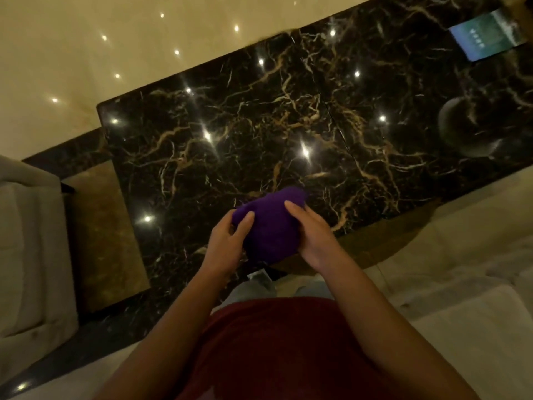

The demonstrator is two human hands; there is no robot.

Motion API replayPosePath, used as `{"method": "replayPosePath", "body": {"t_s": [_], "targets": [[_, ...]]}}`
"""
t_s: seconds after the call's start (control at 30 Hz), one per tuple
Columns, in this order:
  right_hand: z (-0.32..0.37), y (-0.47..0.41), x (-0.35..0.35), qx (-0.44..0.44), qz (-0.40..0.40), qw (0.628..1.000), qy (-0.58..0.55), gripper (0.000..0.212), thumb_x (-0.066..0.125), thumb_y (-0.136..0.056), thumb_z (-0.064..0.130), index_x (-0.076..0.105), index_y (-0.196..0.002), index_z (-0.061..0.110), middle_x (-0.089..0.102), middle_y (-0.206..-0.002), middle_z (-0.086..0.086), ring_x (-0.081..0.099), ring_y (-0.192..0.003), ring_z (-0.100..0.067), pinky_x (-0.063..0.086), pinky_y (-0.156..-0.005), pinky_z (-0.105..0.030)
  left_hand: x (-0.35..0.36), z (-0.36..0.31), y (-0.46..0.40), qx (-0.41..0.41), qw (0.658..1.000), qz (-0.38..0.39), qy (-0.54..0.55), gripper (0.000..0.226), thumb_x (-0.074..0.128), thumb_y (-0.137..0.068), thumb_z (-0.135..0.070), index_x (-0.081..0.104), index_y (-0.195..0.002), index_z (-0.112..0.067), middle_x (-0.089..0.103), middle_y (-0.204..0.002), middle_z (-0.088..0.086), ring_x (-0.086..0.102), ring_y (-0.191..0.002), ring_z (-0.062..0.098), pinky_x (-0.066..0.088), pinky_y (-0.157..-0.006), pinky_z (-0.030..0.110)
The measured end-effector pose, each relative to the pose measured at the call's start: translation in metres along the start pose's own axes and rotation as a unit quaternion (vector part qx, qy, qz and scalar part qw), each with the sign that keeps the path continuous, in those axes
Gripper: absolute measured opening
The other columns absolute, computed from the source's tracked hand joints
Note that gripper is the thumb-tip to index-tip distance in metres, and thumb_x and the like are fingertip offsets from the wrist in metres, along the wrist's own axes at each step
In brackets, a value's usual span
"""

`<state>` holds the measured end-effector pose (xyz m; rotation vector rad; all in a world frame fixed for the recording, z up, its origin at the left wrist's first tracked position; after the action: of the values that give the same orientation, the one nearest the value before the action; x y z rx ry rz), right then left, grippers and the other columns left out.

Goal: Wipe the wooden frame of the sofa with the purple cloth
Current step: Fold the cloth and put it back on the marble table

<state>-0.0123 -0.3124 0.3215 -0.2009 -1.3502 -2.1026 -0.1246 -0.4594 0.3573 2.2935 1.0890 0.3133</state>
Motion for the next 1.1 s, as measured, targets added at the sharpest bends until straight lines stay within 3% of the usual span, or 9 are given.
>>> {"method": "replayPosePath", "body": {"t_s": [0.13,0.2,0.33,0.47,0.63,0.77,0.87,0.97,1.1], "targets": [[0.010,-0.039,0.028,-0.009,-0.038,0.999,0.024,0.041,0.078,-0.090,0.018,0.071,-0.130,0.022,0.078,-0.120,-0.007,0.074,-0.113,-0.027,0.061,-0.085,-0.042,-0.031,0.009,-0.041,-0.122,0.990,0.070,0.025,0.066,0.071,-0.081,-0.057,0.058,-0.139,-0.029,0.069,-0.136,-0.002,0.067,-0.124,0.021,0.058,-0.102,0.046],[0.010,-0.061,0.038,0.002,-0.039,0.999,0.008,0.041,0.076,-0.091,0.017,0.070,-0.131,0.020,0.077,-0.123,-0.009,0.075,-0.112,-0.027,0.062,-0.085,-0.042,-0.043,0.024,-0.061,-0.200,0.974,0.098,0.037,0.077,0.073,-0.080,-0.065,0.052,-0.145,-0.028,0.065,-0.143,0.004,0.065,-0.127,0.026,0.053,-0.108,0.055],[-0.004,-0.119,0.045,0.075,-0.031,0.997,0.019,0.046,0.067,-0.096,0.023,0.063,-0.140,0.013,0.074,-0.130,-0.013,0.071,-0.119,-0.030,0.060,-0.093,-0.045,-0.050,0.060,-0.107,-0.250,0.941,0.129,0.189,0.055,0.081,-0.078,-0.063,0.067,-0.125,-0.039,0.077,-0.128,-0.003,0.073,-0.119,0.021,0.062,-0.094,0.053],[-0.016,-0.176,0.039,0.113,-0.011,0.991,0.074,0.044,0.069,-0.095,0.022,0.065,-0.137,0.011,0.074,-0.129,-0.013,0.071,-0.120,-0.029,0.056,-0.102,-0.047,-0.045,0.088,-0.147,-0.237,0.931,0.033,0.276,0.068,0.084,-0.081,-0.045,0.061,-0.140,-0.022,0.073,-0.134,0.004,0.069,-0.125,0.022,0.061,-0.097,0.046],[-0.013,-0.245,0.012,0.112,-0.047,0.957,0.264,0.034,0.080,-0.088,0.026,0.074,-0.122,0.022,0.079,-0.119,-0.002,0.073,-0.113,-0.022,0.058,-0.094,-0.042,-0.044,0.123,-0.190,-0.218,0.933,-0.072,0.277,0.027,0.073,-0.095,-0.018,0.070,-0.121,-0.025,0.081,-0.113,-0.004,0.077,-0.106,0.013,0.057,-0.105,0.047],[-0.023,-0.292,-0.013,0.220,0.012,0.919,0.326,0.054,0.082,-0.084,0.043,0.065,-0.135,0.037,0.067,-0.137,0.004,0.063,-0.124,-0.021,0.060,-0.093,-0.049,-0.043,0.153,-0.219,-0.226,0.932,-0.099,0.266,0.035,0.075,-0.092,-0.011,0.068,-0.122,-0.027,0.076,-0.124,0.002,0.072,-0.116,0.021,0.058,-0.102,0.045],[-0.033,-0.323,-0.031,0.277,0.033,0.907,0.316,0.067,0.085,-0.082,0.039,0.057,-0.142,0.039,0.061,-0.141,0.004,0.059,-0.127,-0.023,0.058,-0.097,-0.055,-0.042,0.185,-0.244,-0.237,0.930,-0.099,0.261,0.049,0.074,-0.088,-0.002,0.064,-0.129,-0.026,0.071,-0.131,0.005,0.068,-0.121,0.022,0.058,-0.096,0.039],[-0.048,-0.344,-0.043,0.261,-0.014,0.907,0.331,0.061,0.084,-0.087,0.030,0.057,-0.142,0.029,0.064,-0.139,0.001,0.062,-0.124,-0.022,0.058,-0.090,-0.048,-0.041,0.212,-0.269,-0.264,0.930,-0.095,0.236,0.055,0.077,-0.076,-0.008,0.067,-0.125,-0.031,0.070,-0.129,0.003,0.067,-0.118,0.022,0.059,-0.086,0.034],[-0.066,-0.363,-0.057,0.224,-0.082,0.907,0.347,0.041,0.071,-0.099,0.031,0.053,-0.135,0.025,0.060,-0.137,-0.002,0.062,-0.113,-0.020,0.058,-0.080,-0.041,-0.041,0.244,-0.301,-0.291,0.939,-0.097,0.155,0.054,0.073,-0.071,-0.012,0.068,-0.121,-0.032,0.067,-0.133,0.006,0.064,-0.120,0.026,0.057,-0.096,0.045]]}}
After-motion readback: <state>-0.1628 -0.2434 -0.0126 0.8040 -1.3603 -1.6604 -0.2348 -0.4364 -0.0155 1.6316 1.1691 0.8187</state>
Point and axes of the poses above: each hand's wrist, its own y-axis away from the middle knuckle, its own x-axis out of the palm, z = x × y, the point moved 1 cm from there along -y, towards the middle knuckle
